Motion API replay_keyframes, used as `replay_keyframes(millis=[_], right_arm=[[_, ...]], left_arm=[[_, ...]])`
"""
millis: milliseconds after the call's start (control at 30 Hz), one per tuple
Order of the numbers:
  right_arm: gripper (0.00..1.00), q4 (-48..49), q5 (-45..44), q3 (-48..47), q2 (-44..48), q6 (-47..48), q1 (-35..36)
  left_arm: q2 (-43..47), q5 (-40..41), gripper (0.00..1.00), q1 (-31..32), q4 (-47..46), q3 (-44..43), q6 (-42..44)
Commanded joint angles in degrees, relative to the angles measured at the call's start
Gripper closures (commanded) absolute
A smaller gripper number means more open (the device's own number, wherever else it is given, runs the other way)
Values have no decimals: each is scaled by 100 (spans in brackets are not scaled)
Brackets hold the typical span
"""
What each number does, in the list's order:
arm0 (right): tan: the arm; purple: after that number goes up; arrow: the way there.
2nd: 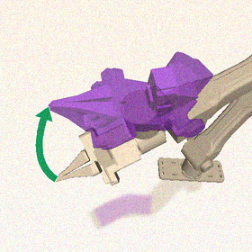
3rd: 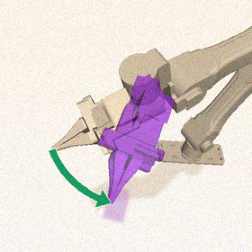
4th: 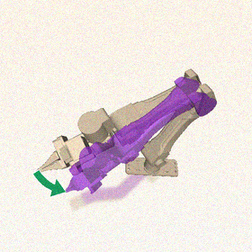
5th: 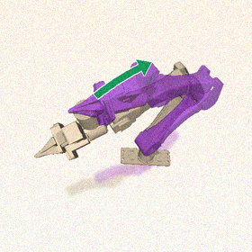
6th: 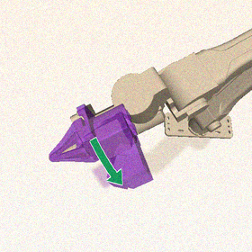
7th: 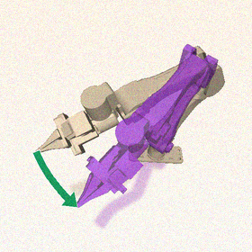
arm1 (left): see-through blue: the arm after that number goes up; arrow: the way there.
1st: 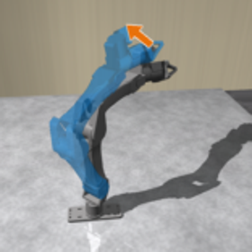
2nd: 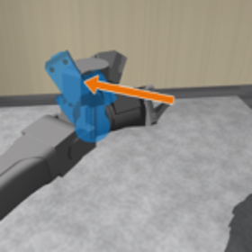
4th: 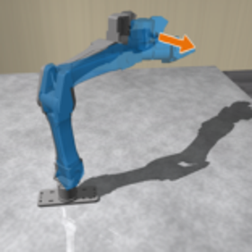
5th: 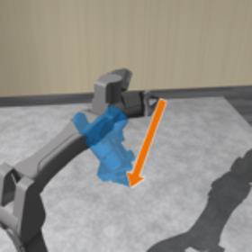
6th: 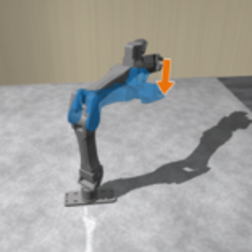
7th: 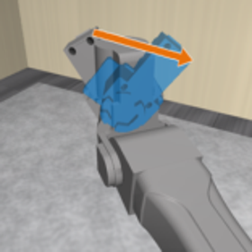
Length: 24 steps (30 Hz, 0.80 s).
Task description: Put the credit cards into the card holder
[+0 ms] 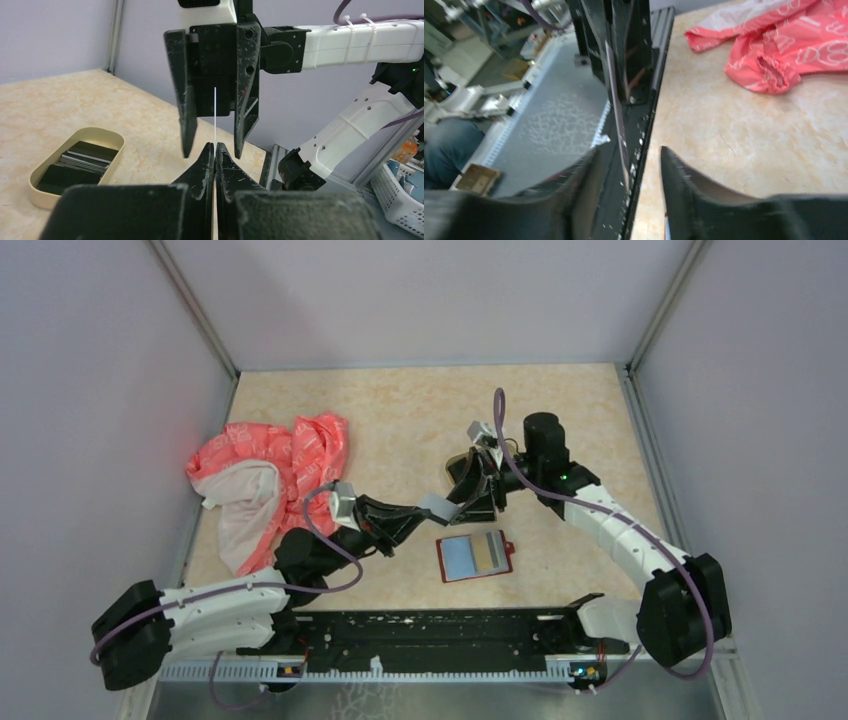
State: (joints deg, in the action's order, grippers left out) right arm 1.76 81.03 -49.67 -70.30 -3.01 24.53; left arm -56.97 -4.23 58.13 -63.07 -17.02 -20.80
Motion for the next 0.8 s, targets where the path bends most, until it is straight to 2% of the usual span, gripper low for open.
replay_keyframes(millis=[0,67,133,200,267,333,367,433,500,533,567,600,633,667,767], right_arm=[[43,-1781,-432,-477,26,2174,51],[33,-1880,-579,-453,4,2380,56],[27,-1758,-552,-353,-58,2353,144],[26,-1718,-593,-316,-135,2377,298],[30,-1716,-661,-323,-202,2414,474],[42,-1691,-823,-315,-272,2427,635],[52,-1677,-860,-322,-306,2420,692],[79,-1685,-866,-387,-397,2396,776],[98,-1956,-879,-536,-490,2563,825],[100,-2075,-899,-589,-527,2637,840],[100,-2190,-910,-647,-567,2716,856],[100,-2325,-897,-706,-610,2818,855],[100,-2555,-891,-788,-681,2997,859],[100,-2819,-898,-884,-741,3211,856],[100,-3378,-964,-1096,-873,3666,862]], left_arm=[[545,77,100,-1,1003,53,92],[693,54,100,-31,1390,28,81],[730,-48,100,-85,1460,82,42],[685,-205,100,-171,1445,109,-43],[602,-395,100,-257,1432,102,-123],[544,-494,100,-297,1316,144,-158],[532,-502,100,-306,1248,172,-180],[536,-513,100,-339,1245,190,-199],[577,-555,100,-391,1277,217,-227],[611,-580,100,-429,1273,243,-261],[660,-617,94,-471,1290,265,-289],[720,-666,79,-522,1372,268,-341],[785,-762,69,-581,1478,264,-356],[853,-904,62,-656,1703,250,-343],[995,-1571,52,-1058,2143,176,-376]])
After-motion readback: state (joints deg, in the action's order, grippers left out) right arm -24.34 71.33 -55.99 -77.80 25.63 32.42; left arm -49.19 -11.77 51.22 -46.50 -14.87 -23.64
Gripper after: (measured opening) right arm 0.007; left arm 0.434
